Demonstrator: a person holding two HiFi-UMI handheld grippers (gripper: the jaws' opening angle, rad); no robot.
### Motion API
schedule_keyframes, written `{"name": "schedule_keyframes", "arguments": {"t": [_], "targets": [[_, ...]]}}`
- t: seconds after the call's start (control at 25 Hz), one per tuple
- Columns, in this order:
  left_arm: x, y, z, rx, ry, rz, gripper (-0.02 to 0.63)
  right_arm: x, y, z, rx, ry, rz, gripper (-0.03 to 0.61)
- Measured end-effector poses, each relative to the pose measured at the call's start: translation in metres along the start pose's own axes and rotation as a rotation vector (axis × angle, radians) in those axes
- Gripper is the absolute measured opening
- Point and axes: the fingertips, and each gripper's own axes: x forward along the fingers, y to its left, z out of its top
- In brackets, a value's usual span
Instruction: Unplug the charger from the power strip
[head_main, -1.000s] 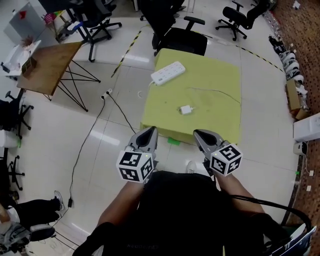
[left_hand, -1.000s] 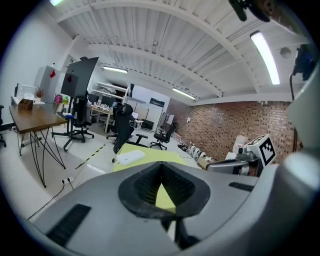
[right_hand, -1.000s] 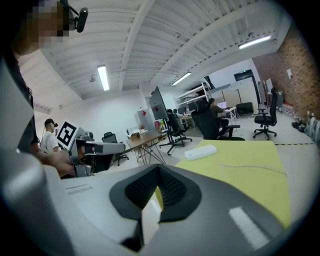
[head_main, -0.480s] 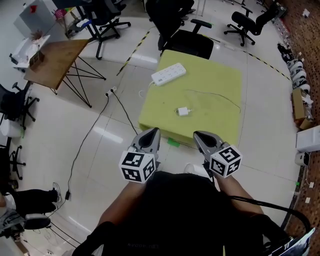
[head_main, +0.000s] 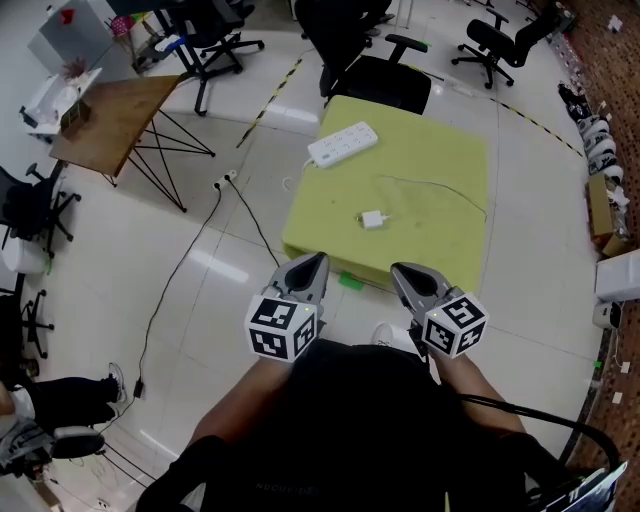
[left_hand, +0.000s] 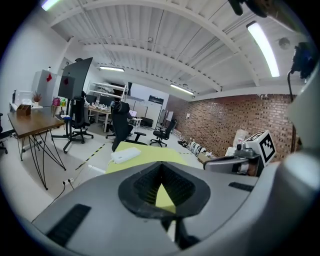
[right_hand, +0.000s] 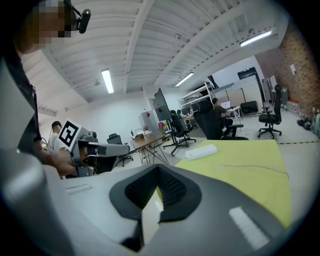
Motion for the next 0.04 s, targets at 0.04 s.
{"name": "schedule_keyframes", "arguments": {"t": [0.04], "targets": [[0.0005, 0.0011, -0.001, 0.002, 0.003, -0.006, 0.005, 0.0016, 0.0017, 0.0002, -0.002, -0.002, -0.001, 0.002]]}}
